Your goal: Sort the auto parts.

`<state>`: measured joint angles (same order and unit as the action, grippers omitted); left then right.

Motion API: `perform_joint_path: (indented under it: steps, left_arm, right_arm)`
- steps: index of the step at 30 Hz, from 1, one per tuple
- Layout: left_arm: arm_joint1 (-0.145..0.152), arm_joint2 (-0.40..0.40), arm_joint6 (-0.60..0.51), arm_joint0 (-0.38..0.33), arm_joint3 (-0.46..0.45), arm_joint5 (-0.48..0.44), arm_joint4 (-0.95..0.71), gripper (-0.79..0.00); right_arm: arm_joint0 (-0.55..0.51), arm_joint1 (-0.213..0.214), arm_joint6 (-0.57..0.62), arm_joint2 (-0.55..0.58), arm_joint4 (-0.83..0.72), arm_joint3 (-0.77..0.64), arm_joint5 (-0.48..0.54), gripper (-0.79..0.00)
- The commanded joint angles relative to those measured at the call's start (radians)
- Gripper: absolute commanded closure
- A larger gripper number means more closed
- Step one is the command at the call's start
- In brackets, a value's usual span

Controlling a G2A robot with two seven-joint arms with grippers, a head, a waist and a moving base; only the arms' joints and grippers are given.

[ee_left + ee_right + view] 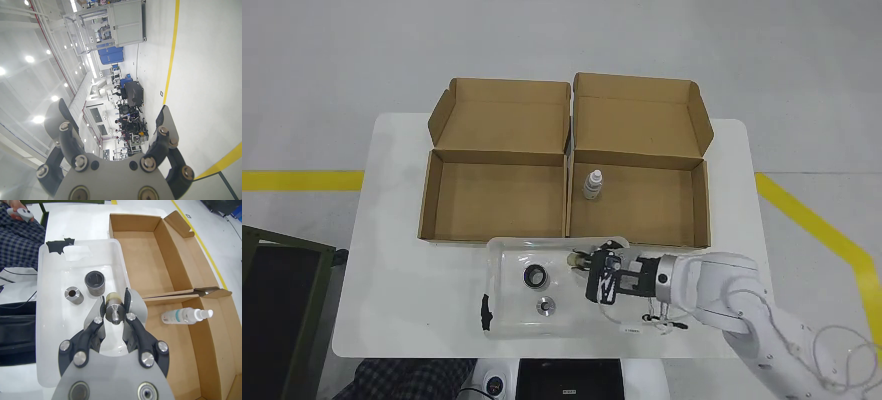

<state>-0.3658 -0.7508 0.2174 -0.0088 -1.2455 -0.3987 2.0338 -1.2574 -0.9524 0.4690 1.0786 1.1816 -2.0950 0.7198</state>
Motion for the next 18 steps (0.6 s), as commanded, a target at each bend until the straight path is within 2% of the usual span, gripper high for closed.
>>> perform_joint_path:
  steps: [1, 18]
  left_arm:
    - [0.000, 0.000, 0.000, 0.000, 0.000, 0.000, 0.000, -0.785]
    - [0.000, 0.000, 0.000, 0.000, 0.000, 0.000, 0.000, -0.785]
  right_arm:
    - [-0.015, 0.003, -0.044, 0.027, -0.007, -0.002, 0.003, 0.000]
    - [-0.074, 0.006, -0.350, 0.158, -0.031, 0.049, -0.033, 0.000]
